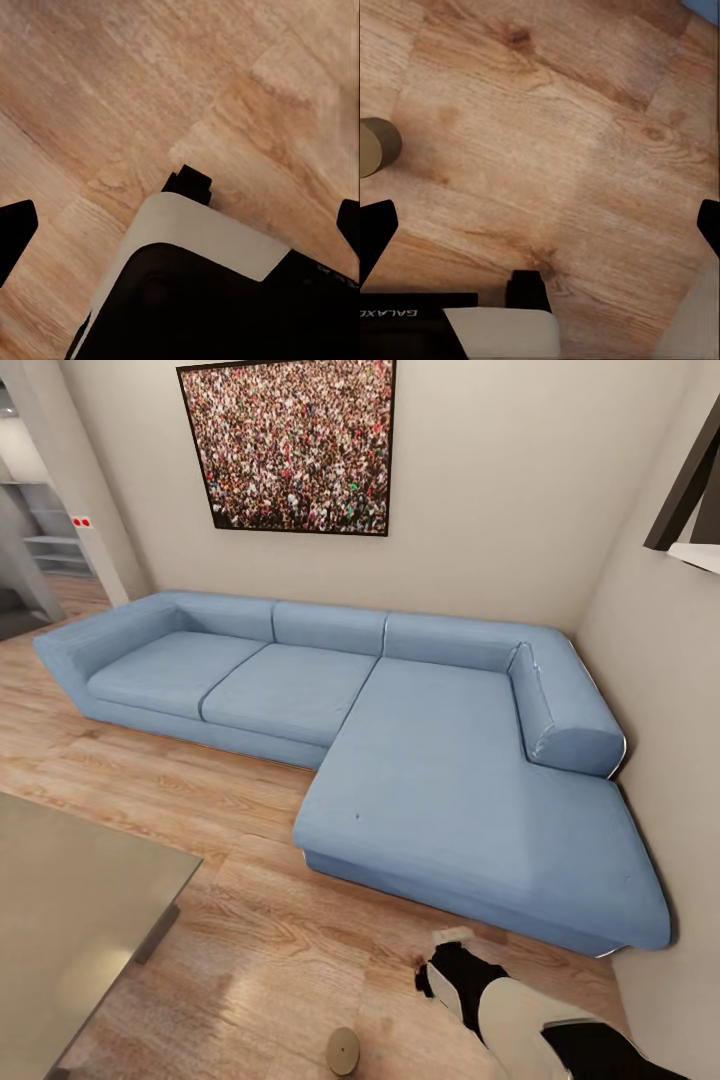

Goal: Place each of the two pumpkins and all three candles from the living room inside a cabinet in the living room (use any cabinet), then make sure every cabinet is closed, and position the cauldron so it is next to a table in the living room.

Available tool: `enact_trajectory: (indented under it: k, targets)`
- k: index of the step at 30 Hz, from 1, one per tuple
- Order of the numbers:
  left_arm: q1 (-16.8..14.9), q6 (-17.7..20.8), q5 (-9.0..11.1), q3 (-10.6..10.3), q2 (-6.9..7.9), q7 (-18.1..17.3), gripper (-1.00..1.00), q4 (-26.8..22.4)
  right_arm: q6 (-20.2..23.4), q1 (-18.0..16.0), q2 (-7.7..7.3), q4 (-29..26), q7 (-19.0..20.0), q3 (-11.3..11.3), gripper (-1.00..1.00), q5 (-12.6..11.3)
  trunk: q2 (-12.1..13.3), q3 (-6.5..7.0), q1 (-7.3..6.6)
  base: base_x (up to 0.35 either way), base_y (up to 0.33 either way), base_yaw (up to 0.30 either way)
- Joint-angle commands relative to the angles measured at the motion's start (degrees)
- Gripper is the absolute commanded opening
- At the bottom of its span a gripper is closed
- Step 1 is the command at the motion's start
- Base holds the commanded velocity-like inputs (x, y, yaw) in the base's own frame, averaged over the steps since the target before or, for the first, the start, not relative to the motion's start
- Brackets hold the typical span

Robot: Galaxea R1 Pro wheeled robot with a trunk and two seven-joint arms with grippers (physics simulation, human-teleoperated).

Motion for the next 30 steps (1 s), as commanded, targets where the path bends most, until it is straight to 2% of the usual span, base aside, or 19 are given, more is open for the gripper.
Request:
enact_trajectory:
  k: [1,3,7,9,11,15,21,27,30]
  targets:
    - [-0.7,2.1,0.0,-0.1,0.04,0.1,1.00,-2.4,1.2,-0.7,-0.02,0.0,0.0,-0.3,1.00,-0.1,0.0,-0.01,0.00,0.000,0.000,0.000]
    - [-3.1,9.7,-0.1,-0.3,0.20,0.3,1.00,-7.6,2.6,-1.5,-0.06,-0.1,0.1,-1.6,1.00,-0.1,0.0,-0.01,0.00,0.000,0.000,0.000]
    - [-10.4,29.3,-0.1,-0.5,0.36,0.5,1.00,-18.2,2.9,-1.8,-0.30,0.1,0.1,-4.6,1.00,0.0,0.0,-0.01,0.00,0.000,0.000,0.000]
    - [-11.8,32.0,-0.1,-0.5,0.38,0.5,1.00,-22.0,2.9,-1.8,-0.37,0.1,0.1,-4.9,1.00,0.0,0.0,-0.01,0.00,0.000,0.000,0.000]
    - [-12.6,33.7,0.0,-0.4,0.51,0.5,1.00,-26.2,2.9,-1.7,-0.41,0.1,0.2,-5.1,1.00,0.0,0.0,-0.01,0.00,0.000,0.000,0.000]
    - [-13.1,34.6,0.0,-0.3,1.38,0.4,1.00,-28.9,2.9,-1.4,-0.36,0.1,0.4,-5.1,1.00,0.1,-1.2,-0.55,0.66,0.000,0.000,0.000]
    - [-13.1,34.7,0.0,-0.2,2.34,0.4,1.00,-29.2,2.9,-1.3,-0.02,0.3,0.7,-5.1,1.00,0.2,-3.6,-1.62,1.98,0.000,0.000,0.000]
    - [-13.1,34.6,0.0,-0.2,2.71,0.6,1.00,-29.2,2.9,-1.3,0.07,0.2,0.9,-5.1,1.00,0.2,-6.0,-2.70,3.29,0.000,0.000,0.000]
    - [-13.1,34.6,0.0,-0.2,2.85,0.8,1.00,-29.2,2.9,-1.3,0.13,0.3,3.7,-5.0,1.00,0.2,-7.2,-3.24,3.95,0.000,0.000,0.000]
